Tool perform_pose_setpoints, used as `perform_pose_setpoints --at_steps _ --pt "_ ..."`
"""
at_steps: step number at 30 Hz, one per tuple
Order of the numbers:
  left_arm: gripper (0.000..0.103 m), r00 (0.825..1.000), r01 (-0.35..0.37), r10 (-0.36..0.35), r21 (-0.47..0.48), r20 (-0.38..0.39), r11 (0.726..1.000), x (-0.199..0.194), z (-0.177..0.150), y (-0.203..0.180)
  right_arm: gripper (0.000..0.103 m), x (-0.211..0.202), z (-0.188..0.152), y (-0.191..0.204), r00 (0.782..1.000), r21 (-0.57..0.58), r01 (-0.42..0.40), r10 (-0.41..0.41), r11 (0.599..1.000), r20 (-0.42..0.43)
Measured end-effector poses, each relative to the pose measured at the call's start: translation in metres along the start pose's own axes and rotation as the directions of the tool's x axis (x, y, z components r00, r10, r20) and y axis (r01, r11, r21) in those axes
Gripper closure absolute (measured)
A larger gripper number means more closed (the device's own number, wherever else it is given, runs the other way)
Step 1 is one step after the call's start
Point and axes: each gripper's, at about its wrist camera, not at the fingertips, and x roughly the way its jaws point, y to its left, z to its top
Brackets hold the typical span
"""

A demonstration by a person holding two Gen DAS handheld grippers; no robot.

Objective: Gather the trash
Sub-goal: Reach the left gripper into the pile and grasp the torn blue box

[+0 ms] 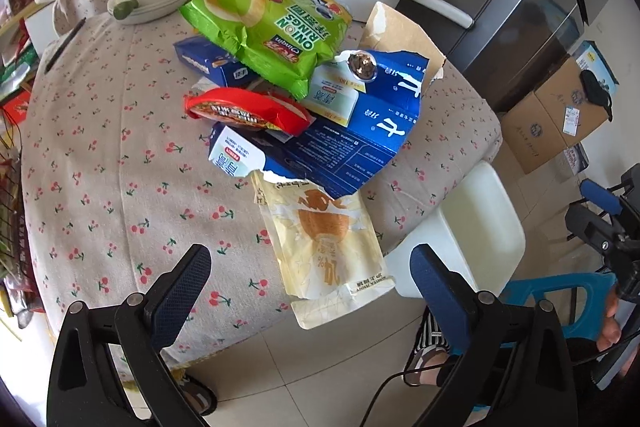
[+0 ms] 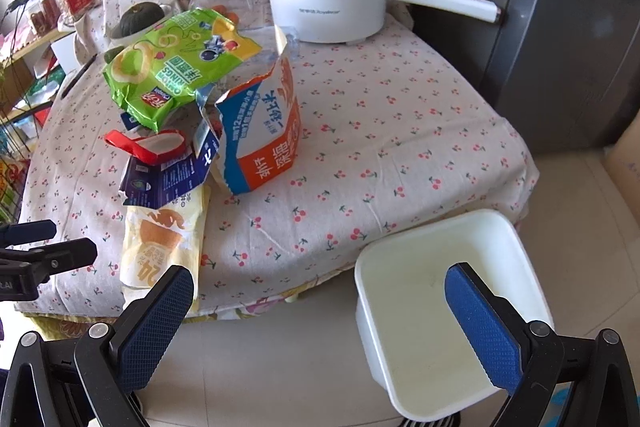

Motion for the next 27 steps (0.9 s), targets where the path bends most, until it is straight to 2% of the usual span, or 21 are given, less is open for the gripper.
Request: perform_pose_setpoints --at_steps 3,5,8,12,15,20,24,27 --pt "0.013 1.000 0.007 -0.007 0.079 0.008 0.997 0.006 0.008 -0.009 0.000 0.013 0.013 0.000 1.000 -0.007 0.001 -0.001 1.000 -0.001" --pt "0.022 1.000 0.001 -0.001 0.145 -0.001 0.989 0.015 0.014 -0.020 0.000 0.026 0.014 -0.005 1.000 0.013 0.007 -0.007 1.000 -0.006" --pt "0.029 0.999 -0.032 0.031 0.260 0.010 0.965 0.027 0.021 -0.043 0.000 0.045 0.013 -0.021 0.997 0.048 0.025 -0.022 0.999 -0.069" --pt "0.038 0.998 -0.063 0.065 0.368 0.007 0.928 0.053 0.032 -0.069 0.000 0.049 0.021 -0.044 0.996 0.114 0.055 -0.047 0.992 -0.072" --pt "0.052 0.996 -0.081 0.092 0.391 -0.009 0.917 0.077 0.040 -0.078 0.000 0.051 0.025 -0.057 0.996 0.148 0.059 -0.049 0.987 -0.074" --pt "0.073 0.983 -0.166 0.181 0.410 0.001 0.897 0.101 0.047 -0.083 0.000 0.061 0.026 -0.067 0.994 0.184 0.042 -0.024 0.982 -0.103" --pt "0.083 0.973 -0.227 0.216 0.439 0.075 0.869 0.091 0.047 -0.088 0.000 0.065 0.026 -0.066 0.994 0.180 0.048 -0.029 0.982 -0.105" --pt "0.089 0.972 -0.233 0.199 0.415 0.124 0.879 0.070 0.049 -0.086 0.000 0.065 0.027 -0.065 0.994 0.182 0.047 -0.029 0.982 -0.102"
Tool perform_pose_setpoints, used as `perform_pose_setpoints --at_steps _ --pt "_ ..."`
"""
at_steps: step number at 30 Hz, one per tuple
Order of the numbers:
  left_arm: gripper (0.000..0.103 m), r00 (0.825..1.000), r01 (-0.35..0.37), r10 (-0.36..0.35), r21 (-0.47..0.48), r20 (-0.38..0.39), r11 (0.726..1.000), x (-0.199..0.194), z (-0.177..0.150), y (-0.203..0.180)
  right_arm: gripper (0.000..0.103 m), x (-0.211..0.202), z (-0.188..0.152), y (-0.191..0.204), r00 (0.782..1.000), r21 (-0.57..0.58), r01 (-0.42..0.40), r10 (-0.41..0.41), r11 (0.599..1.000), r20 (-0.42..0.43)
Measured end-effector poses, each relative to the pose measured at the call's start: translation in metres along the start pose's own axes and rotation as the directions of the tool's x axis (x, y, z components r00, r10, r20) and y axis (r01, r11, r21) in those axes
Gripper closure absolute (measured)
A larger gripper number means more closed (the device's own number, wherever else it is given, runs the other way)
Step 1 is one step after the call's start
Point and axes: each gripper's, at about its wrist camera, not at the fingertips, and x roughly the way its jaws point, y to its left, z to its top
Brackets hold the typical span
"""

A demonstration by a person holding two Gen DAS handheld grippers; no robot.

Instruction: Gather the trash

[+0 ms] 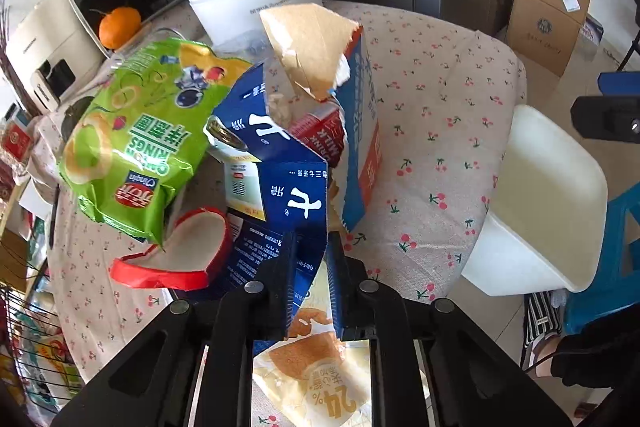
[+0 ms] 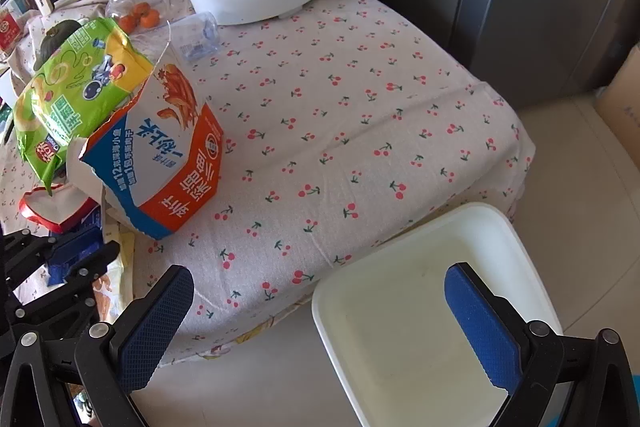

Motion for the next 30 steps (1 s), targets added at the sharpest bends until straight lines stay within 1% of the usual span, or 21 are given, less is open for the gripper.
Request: perform_pose_setpoints --at_steps 3,6,8,14,17,18,21,22,24,25,26,27,28,29,30 --pt "0.093 0.998 0.017 -0.014 -0.055 0.054 0.998 -0.022 0.001 0.014 0.000 -0.001 0.001 0.001 1.000 0.011 -0.017 0.017 1.000 0.003" --pt "0.096 0.993 0.043 -0.029 -0.118 0.114 0.992 -0.045 -0.001 0.033 0.000 -0.003 0.003 0.005 0.999 0.025 -0.048 0.047 0.999 0.009" --pt "0.100 0.987 0.063 -0.037 -0.158 0.158 0.985 -0.061 -0.004 0.045 0.000 -0.004 0.006 0.008 0.998 0.036 -0.065 0.064 0.997 0.020" --pt "0.102 0.960 0.156 -0.085 -0.256 0.267 0.954 -0.095 -0.014 0.073 0.001 -0.006 0.019 0.022 0.988 0.066 -0.145 0.141 0.987 0.061" --pt "0.102 0.946 0.207 -0.115 -0.289 0.303 0.935 -0.105 -0.019 0.083 0.006 -0.005 0.032 0.031 0.976 0.093 -0.209 0.201 0.973 0.088" --pt "0.102 0.941 0.213 -0.114 -0.296 0.317 0.931 -0.109 -0.020 0.085 0.009 -0.003 0.037 0.035 0.969 0.101 -0.239 0.229 0.966 0.097" --pt "0.102 0.930 0.199 -0.083 -0.301 0.357 0.933 -0.121 -0.023 0.092 0.019 0.008 0.052 0.050 0.954 0.113 -0.292 0.281 0.950 0.109" --pt "0.102 0.930 0.190 -0.072 -0.304 0.361 0.933 -0.121 -0.023 0.094 0.022 0.014 0.055 0.054 0.951 0.119 -0.303 0.291 0.946 0.110" --pt "0.102 0.934 0.169 -0.048 -0.319 0.354 0.933 -0.117 -0.026 0.099 0.026 0.027 0.059 0.059 0.949 0.149 -0.312 0.300 0.938 0.100" --pt "0.102 0.937 0.161 -0.040 -0.326 0.347 0.932 -0.114 -0.027 0.101 0.027 0.034 0.057 0.061 0.952 0.176 -0.306 0.297 0.936 0.075" --pt "0.102 0.939 0.160 -0.040 -0.330 0.343 0.930 -0.112 -0.028 0.103 0.028 0.040 0.054 0.064 0.950 0.191 -0.310 0.309 0.931 0.037" --pt "0.102 0.939 0.160 -0.039 -0.333 0.341 0.929 -0.110 -0.029 0.105 0.030 0.043 0.050 0.066 0.942 0.196 -0.331 0.336 0.923 0.008" --pt "0.102 0.940 0.159 -0.040 -0.333 0.339 0.929 -0.109 -0.029 0.106 0.031 0.042 0.044 0.067 0.934 0.193 -0.347 0.356 0.918 -0.013" --pt "0.102 0.941 0.162 -0.043 -0.334 0.337 0.928 -0.108 -0.029 0.108 0.031 0.038 0.034 0.069 0.932 0.173 -0.350 0.361 0.921 -0.034" --pt "0.102 0.940 0.171 -0.052 -0.335 0.337 0.926 -0.107 -0.030 0.108 0.031 0.034 0.022 0.076 0.934 0.116 -0.344 0.352 0.932 -0.058"
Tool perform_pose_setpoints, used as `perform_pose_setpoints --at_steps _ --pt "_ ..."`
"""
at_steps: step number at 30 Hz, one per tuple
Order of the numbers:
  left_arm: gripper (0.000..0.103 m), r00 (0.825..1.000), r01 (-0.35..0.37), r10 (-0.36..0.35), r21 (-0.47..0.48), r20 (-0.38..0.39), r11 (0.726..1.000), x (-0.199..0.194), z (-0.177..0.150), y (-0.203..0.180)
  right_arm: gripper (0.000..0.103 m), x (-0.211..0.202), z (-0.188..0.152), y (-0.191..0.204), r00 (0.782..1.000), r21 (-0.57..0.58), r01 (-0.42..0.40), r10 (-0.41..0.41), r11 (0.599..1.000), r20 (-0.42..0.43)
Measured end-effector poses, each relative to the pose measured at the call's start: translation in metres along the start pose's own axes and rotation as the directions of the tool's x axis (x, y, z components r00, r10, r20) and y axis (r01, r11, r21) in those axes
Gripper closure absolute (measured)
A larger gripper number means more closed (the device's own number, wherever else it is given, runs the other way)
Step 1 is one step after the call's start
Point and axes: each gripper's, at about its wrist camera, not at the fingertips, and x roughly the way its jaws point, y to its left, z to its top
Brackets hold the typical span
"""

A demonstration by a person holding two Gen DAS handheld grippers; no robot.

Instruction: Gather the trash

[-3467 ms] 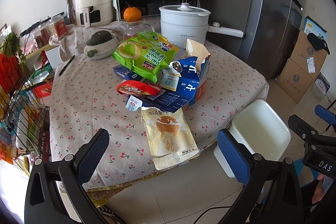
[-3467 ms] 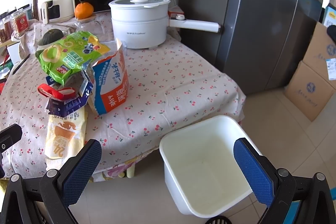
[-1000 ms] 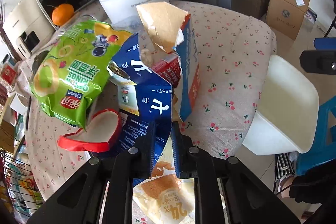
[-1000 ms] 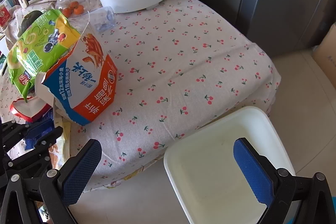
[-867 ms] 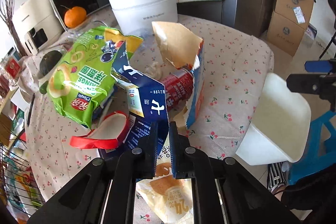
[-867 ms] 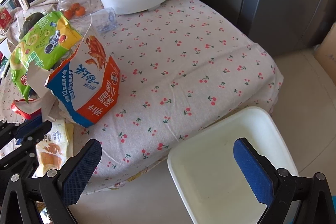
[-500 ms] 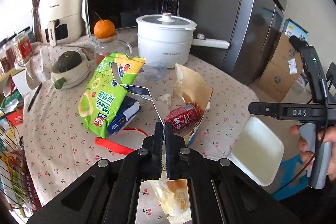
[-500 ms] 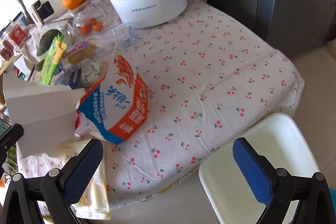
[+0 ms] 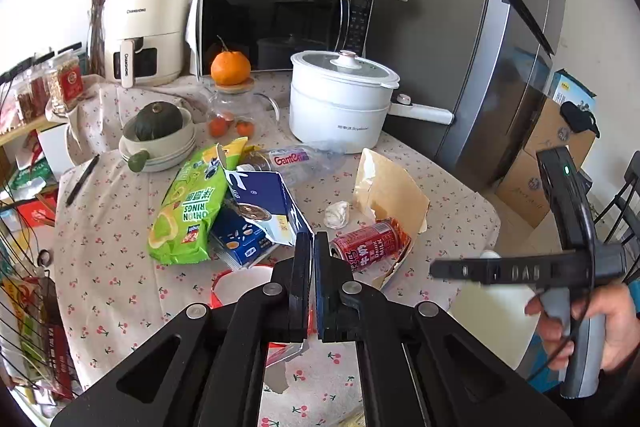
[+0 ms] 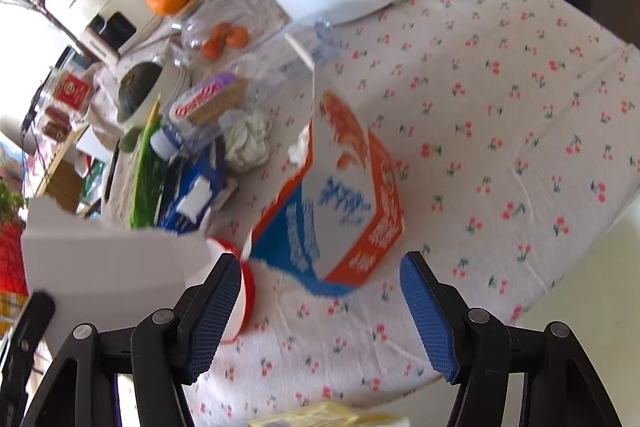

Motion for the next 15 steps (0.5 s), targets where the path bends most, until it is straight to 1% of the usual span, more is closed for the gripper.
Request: perform_pose_setpoints --at_steps 2,3,6,8,10,12,13,15 --pt "0.102 1.000 0.022 -0.022 -0.003 -0.003 1.000 -0.003 -0.001 0.000 0.031 0.005 -0.021 0.010 0.997 -0.132 0.059 -0.065 0.990 -0.046" --pt "0.102 0.999 0.035 -0.035 -0.004 -0.001 0.999 -0.007 -0.003 -0.001 0.031 0.008 -0.031 0.011 0.994 -0.164 0.072 -0.084 0.984 -0.067" --pt "0.102 0.997 0.083 -0.083 -0.006 0.003 0.997 -0.020 -0.010 -0.006 0.031 0.016 -0.057 0.003 0.987 -0.194 0.047 -0.075 0.980 -0.139" --pt "0.102 0.993 0.116 -0.116 -0.002 0.004 0.993 -0.031 -0.017 -0.009 0.031 0.023 -0.078 -0.004 0.979 -0.221 0.069 -0.109 0.973 -0.173" --pt "0.102 0.989 0.145 -0.145 0.002 0.004 0.989 -0.043 -0.026 -0.010 0.031 0.033 -0.101 -0.010 0.966 -0.253 0.108 -0.161 0.961 -0.200" --pt "0.102 0.984 0.177 -0.177 -0.003 -0.002 0.984 -0.055 -0.037 -0.008 0.031 0.049 -0.128 -0.018 0.951 -0.285 0.122 -0.194 0.951 -0.240" --pt "0.102 0.981 0.194 -0.194 -0.009 -0.008 0.981 -0.061 -0.043 -0.005 0.031 0.060 -0.143 -0.023 0.941 -0.300 0.129 -0.213 0.945 -0.264" --pt "0.102 0.973 0.228 -0.229 -0.021 -0.028 0.973 -0.072 -0.057 -0.002 0.031 0.089 -0.179 -0.035 0.912 -0.342 0.135 -0.252 0.930 -0.323"
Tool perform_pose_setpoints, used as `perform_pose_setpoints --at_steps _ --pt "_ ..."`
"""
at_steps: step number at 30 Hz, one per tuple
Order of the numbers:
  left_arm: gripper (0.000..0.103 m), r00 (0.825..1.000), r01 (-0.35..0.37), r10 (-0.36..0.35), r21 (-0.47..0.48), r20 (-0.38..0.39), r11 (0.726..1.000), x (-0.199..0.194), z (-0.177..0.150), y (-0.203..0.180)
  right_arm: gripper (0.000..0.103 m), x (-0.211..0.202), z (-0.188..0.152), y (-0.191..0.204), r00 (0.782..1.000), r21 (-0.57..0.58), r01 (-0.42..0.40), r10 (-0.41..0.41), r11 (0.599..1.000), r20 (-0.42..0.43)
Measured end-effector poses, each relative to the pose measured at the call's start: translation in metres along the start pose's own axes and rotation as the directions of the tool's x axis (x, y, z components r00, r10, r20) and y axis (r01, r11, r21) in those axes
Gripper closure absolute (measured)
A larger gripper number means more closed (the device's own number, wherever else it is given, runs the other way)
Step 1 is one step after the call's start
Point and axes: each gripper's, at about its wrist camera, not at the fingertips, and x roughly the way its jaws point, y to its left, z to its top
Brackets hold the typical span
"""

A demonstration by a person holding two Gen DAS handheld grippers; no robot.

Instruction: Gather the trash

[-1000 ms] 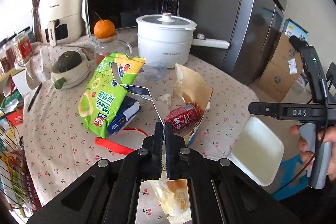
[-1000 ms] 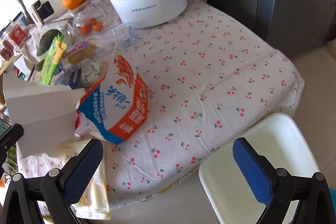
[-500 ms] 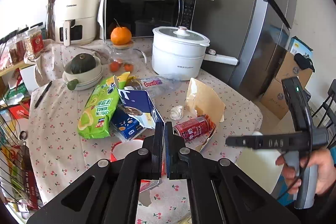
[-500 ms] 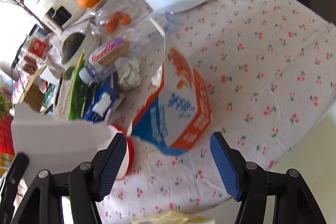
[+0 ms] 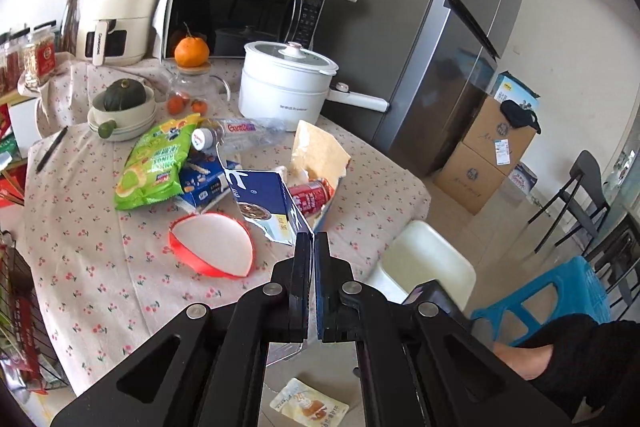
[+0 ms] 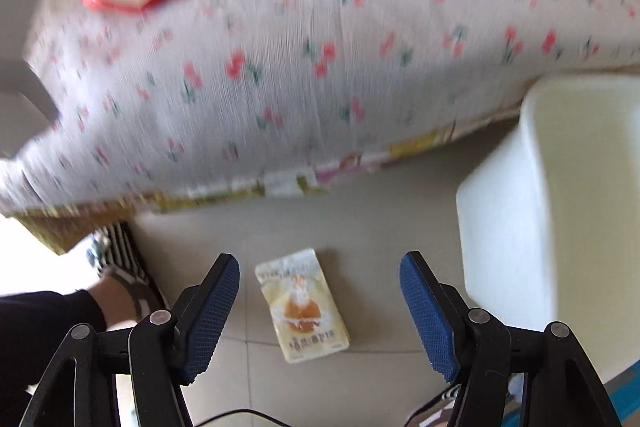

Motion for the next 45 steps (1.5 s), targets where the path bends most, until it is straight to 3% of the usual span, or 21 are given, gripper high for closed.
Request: perform_pose_setpoints --at_steps 3,9,14,20,26,27,28,30,31,36,45 --pt "0.102 0.998 0.037 -0.036 0.010 -0.044 0.999 -0.012 -0.025 0.001 0.031 0.065 -0.035 0.006 0.996 -0.035 -0.001 -0.002 0.999 -0.092" --pt "0.102 0.990 0.008 -0.002 0.041 -0.142 0.999 -0.012 -0.073 0.014 0.031 0.177 -0.074 0.011 0.980 -0.067 -0.003 -0.010 0.998 -0.199" --pt "0.102 0.976 -0.019 0.029 0.049 -0.217 0.999 -0.001 -0.099 0.027 0.032 0.224 -0.075 0.016 0.972 -0.093 0.013 -0.035 0.996 -0.231" --pt "0.102 0.971 -0.016 0.031 0.061 -0.239 0.998 0.003 -0.107 0.028 0.033 0.250 -0.068 0.006 0.968 -0.046 0.051 -0.060 0.998 -0.245" --pt "0.102 0.971 -0.019 0.034 0.063 -0.237 0.998 0.002 -0.105 0.028 0.036 0.251 -0.065 0.004 0.971 -0.089 0.086 -0.104 0.992 -0.216" --pt "0.102 0.971 -0.021 0.036 0.065 -0.235 0.998 0.002 -0.104 0.028 0.042 0.249 -0.065 0.006 0.970 -0.116 0.109 -0.132 0.987 -0.206" --pt "0.102 0.972 -0.023 0.038 0.068 -0.234 0.997 0.003 -0.102 0.027 0.057 0.246 -0.067 0.012 0.967 -0.147 0.139 -0.166 0.979 -0.193" --pt "0.102 0.972 -0.028 0.044 0.074 -0.229 0.997 0.003 -0.099 0.025 0.067 0.244 -0.068 0.013 0.967 -0.166 0.124 -0.157 0.978 -0.202" --pt "0.102 0.973 -0.031 0.048 0.077 -0.228 0.997 0.004 -0.098 0.024 0.092 0.242 -0.069 0.013 0.965 -0.180 0.128 -0.165 0.975 -0.204" --pt "0.102 0.974 -0.042 0.060 0.086 -0.217 0.995 0.006 -0.092 0.019 0.102 0.218 -0.065 0.011 0.975 -0.170 0.095 -0.126 0.981 -0.182" --pt "0.102 0.985 -0.040 0.060 0.123 -0.161 0.992 0.001 -0.075 -0.002 0.103 0.113 -0.044 0.014 0.998 -0.144 0.041 -0.048 0.989 -0.047"
